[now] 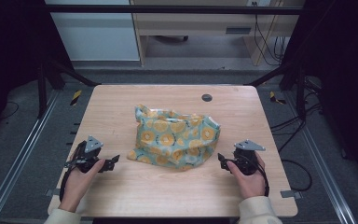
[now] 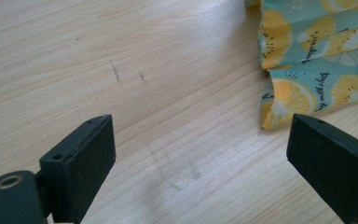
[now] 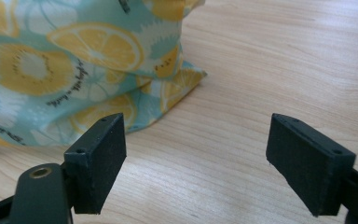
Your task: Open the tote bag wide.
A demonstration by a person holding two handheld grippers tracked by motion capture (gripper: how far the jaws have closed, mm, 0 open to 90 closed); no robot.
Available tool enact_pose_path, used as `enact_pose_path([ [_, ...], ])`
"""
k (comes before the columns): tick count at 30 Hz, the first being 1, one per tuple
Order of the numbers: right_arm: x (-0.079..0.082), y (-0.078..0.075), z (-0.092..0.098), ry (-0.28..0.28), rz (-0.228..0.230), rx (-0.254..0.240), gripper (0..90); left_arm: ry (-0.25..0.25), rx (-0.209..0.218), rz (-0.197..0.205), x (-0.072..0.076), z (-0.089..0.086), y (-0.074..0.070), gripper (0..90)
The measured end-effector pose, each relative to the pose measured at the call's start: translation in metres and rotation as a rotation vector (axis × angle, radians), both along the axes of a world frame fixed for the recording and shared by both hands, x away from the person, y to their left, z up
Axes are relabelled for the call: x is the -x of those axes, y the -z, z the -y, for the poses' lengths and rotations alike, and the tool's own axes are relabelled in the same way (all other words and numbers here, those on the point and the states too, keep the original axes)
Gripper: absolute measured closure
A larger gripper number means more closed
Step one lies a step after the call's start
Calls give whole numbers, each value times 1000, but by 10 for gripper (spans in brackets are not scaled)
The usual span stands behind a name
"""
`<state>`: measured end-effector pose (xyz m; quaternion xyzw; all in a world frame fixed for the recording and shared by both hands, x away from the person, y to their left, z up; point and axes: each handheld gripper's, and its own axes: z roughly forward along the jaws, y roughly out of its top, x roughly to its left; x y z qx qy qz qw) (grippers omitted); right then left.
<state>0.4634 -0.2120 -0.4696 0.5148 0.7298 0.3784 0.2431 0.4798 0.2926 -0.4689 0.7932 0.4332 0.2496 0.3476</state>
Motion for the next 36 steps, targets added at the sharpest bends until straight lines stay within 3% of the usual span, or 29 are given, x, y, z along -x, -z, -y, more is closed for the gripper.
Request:
enact_pose_path([
  [9, 1, -22, -7, -22, 40, 25, 217, 24, 8, -10, -4, 2, 2, 76],
  [18, 0, -67, -30, -146, 85, 70, 232, 27, 19, -12, -3, 3, 2, 78],
  [24, -16, -88, -52, -219, 80, 119, 237, 26, 23, -21, -3, 1, 4, 81],
  [27, -30, -96, -61, -223, 88, 145, 233, 25, 29, -19, -2, 0, 3, 82],
  [30, -48, -102, -68, -229, 75, 171, 232, 27, 31, -17, -3, 0, 3, 84],
  [36, -78, -94, -79, -267, -42, 150, 319, 25, 40, -15, -2, -1, 2, 85],
])
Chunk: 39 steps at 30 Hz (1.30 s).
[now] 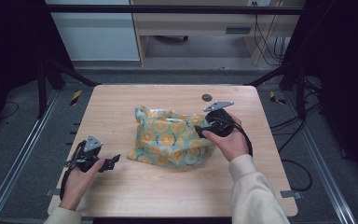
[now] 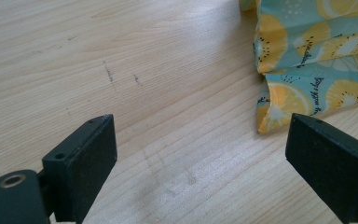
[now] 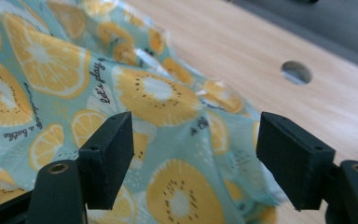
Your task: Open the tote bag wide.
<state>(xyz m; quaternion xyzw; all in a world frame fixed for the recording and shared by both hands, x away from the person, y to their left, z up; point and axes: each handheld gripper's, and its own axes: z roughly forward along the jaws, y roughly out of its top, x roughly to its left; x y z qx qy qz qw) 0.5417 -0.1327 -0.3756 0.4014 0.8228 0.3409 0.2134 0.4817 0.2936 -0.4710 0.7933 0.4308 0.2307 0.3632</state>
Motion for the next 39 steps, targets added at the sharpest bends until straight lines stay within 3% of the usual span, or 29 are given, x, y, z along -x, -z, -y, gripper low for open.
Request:
enact_pose_path([
  [2, -4, 5, -4, -23, -36, -4, 446, -5, 4, 4, 0, -1, -1, 86],
  [6, 0, 3, -12, -55, -21, 4, 706, -13, 11, 6, 0, -3, -2, 89],
  [9, 6, 0, -15, -71, -7, 1, 835, -14, 10, 5, 0, -2, -2, 90],
  [11, 8, -3, -14, -76, 6, -26, 888, -16, 12, 5, 0, -2, -2, 90],
  [16, 20, -16, -18, -109, 64, -85, 900, -23, 10, 1, -1, -4, -1, 91],
  [18, 28, -22, -21, -132, 93, -86, 900, -25, 10, 1, -1, -5, -1, 92],
  [26, 75, -36, -38, -237, 181, -107, 900, -26, 11, 11, 2, -3, -3, 93],
  [32, 108, -22, -38, -281, 180, -129, 900, -29, 7, 21, 3, -4, -4, 95],
  [36, 120, -15, -33, -288, 177, -156, 900, -32, 9, 17, 3, -6, -4, 95],
  [39, 134, -2, -30, -303, 162, -174, 900, -29, 4, 17, 3, -5, -4, 96],
])
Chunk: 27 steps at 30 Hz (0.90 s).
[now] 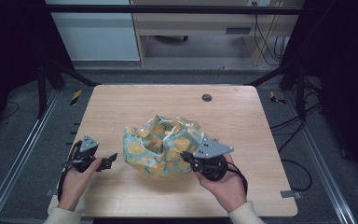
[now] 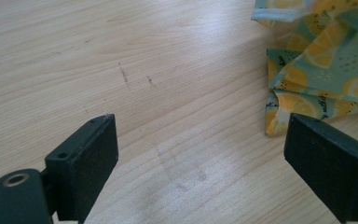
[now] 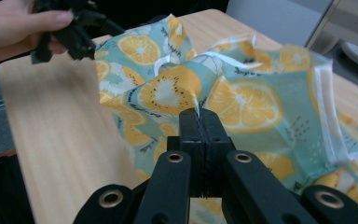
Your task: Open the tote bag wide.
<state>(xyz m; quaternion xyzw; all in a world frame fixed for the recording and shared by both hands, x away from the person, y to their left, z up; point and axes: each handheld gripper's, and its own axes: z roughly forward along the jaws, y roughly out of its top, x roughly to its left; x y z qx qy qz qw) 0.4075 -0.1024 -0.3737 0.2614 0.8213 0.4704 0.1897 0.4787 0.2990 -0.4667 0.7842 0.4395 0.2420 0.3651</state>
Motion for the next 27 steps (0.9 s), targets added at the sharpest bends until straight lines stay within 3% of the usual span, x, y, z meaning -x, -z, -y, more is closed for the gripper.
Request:
enact_pose_path([
  [10, 13, 45, 2, -7, -87, 19, 898, -1, 6, 7, 2, 0, -2, 96],
  [20, 13, 76, 5, 26, -153, 86, 890, 14, 3, 15, 4, 3, -5, 97],
  [24, 10, 84, 7, 56, -169, 106, 838, 23, 2, 14, 5, 3, -5, 97],
  [27, 12, 81, 9, 64, -158, 91, 766, 25, 7, 28, 7, 4, -8, 97],
])
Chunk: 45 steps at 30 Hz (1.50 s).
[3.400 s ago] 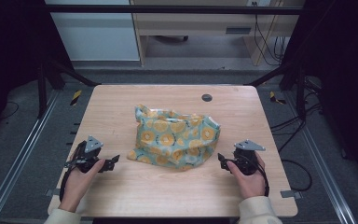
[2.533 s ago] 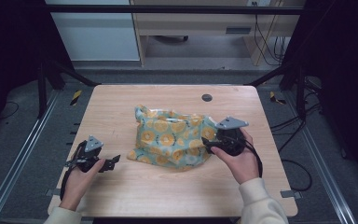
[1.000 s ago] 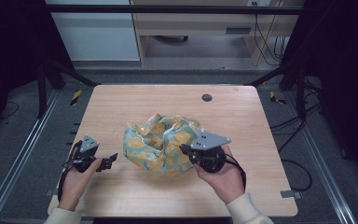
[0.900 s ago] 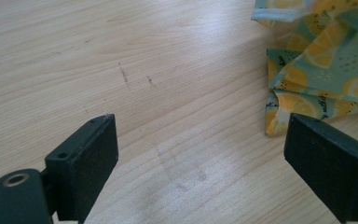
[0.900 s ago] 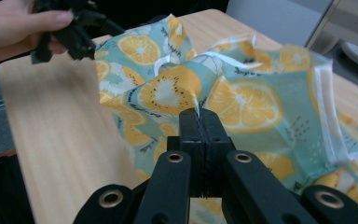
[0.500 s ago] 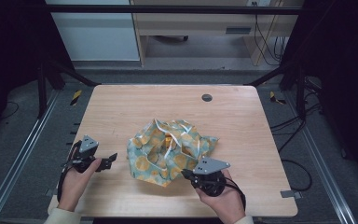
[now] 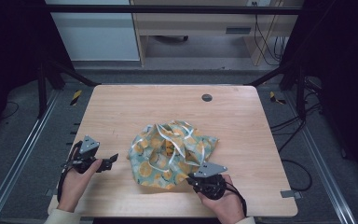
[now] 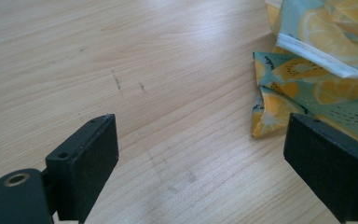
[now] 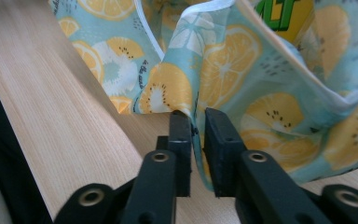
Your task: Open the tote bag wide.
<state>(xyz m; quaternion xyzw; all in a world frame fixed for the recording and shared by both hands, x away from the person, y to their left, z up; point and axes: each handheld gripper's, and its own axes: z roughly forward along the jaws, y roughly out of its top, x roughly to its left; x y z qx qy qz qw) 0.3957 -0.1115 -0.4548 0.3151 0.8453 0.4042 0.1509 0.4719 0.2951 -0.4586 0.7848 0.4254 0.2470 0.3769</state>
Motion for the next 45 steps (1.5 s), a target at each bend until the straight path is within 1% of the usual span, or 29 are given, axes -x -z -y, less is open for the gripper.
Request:
enact_pose_path([
  [2, 2, -3, 0, 1, 2, -2, 688, 7, -3, 10, 1, 0, -3, 97],
  [4, 5, -7, 2, 15, 11, -4, 604, 17, 9, 22, 4, 0, -8, 98],
  [5, 5, -7, 2, 15, 11, -4, 604, 17, 9, 22, 4, 0, -8, 99],
  [6, 7, -9, 3, 22, 14, -8, 567, 21, 12, 26, 4, 0, -11, 99],
  [7, 9, -15, 7, 35, 23, -15, 521, 26, 17, 23, 4, 0, -19, 109],
  [8, 10, -18, 9, 39, 30, -19, 497, 32, 17, 26, 4, 1, -25, 122],
  [9, 11, -22, 11, 45, 37, -25, 478, 32, 17, 26, 4, 1, -25, 131],
  [10, 12, -26, 13, 48, 40, -29, 463, 43, 11, 38, 5, 6, -36, 133],
  [13, 11, -40, 18, 66, 63, -40, 420, 79, -9, 44, 5, 18, -50, 139],
  [15, 8, -48, 20, 77, 74, -40, 408, 109, -25, 41, 3, 26, -57, 140],
  [17, 2, -54, 20, 83, 84, -28, 399, 134, -34, 34, -1, 35, -63, 141],
  [20, -10, -62, 21, 97, 90, -16, 391, 164, -44, 39, -8, 50, -71, 141],
  [21, -15, -64, 21, 104, 90, -16, 391, 178, -54, 42, -11, 55, -73, 141],
  [23, -24, -70, 22, 116, 97, -18, 390, 195, -66, 51, -17, 67, -75, 145],
  [25, -34, -75, 24, 135, 104, -16, 396, 216, -72, 45, -24, 80, -77, 156],
  [26, -38, -78, 26, 143, 105, -14, 407, 216, -72, 45, -24, 80, -77, 161],
  [27, -43, -79, 27, 146, 106, -13, 415, 241, -68, 33, -30, 92, -77, 166],
  [29, -51, -83, 28, 157, 112, -3, 423, 264, -81, 25, -35, 104, -77, 175],
  [30, -55, -84, 28, 158, 112, 9, 423, 267, -98, 18, -37, 109, -78, 177],
  [31, -58, -85, 28, 162, 110, 16, 423, 272, -113, 21, -38, 113, -80, 179],
  [32, -61, -86, 28, 168, 112, 18, 424, 276, -119, 26, -39, 117, -82, 184],
  [34, -66, -88, 28, 165, 113, 19, 430, 293, -135, 26, -40, 124, -85, 195],
  [36, -70, -89, 27, 167, 117, 20, 433, 293, -149, 20, -44, 128, -85, 217],
  [38, -73, -90, 26, 168, 116, 21, 437, 299, -155, -2, -50, 131, -81, 248],
  [39, -73, -90, 26, 168, 116, 21, 437, 299, -155, -2, -50, 131, -81, 263],
  [40, -76, -90, 25, 166, 116, 27, 440, 294, -155, -14, -52, 132, -79, 304],
  [41, -78, -89, 25, 169, 115, 27, 441, 300, -156, -22, -55, 134, -77, 320],
  [42, -78, -89, 25, 169, 115, 27, 441, 304, -165, -29, -56, 135, -75, 320],
  [45, -80, -88, 25, 170, 110, 30, 443, 313, -170, -43, -60, 141, -70, 363],
])
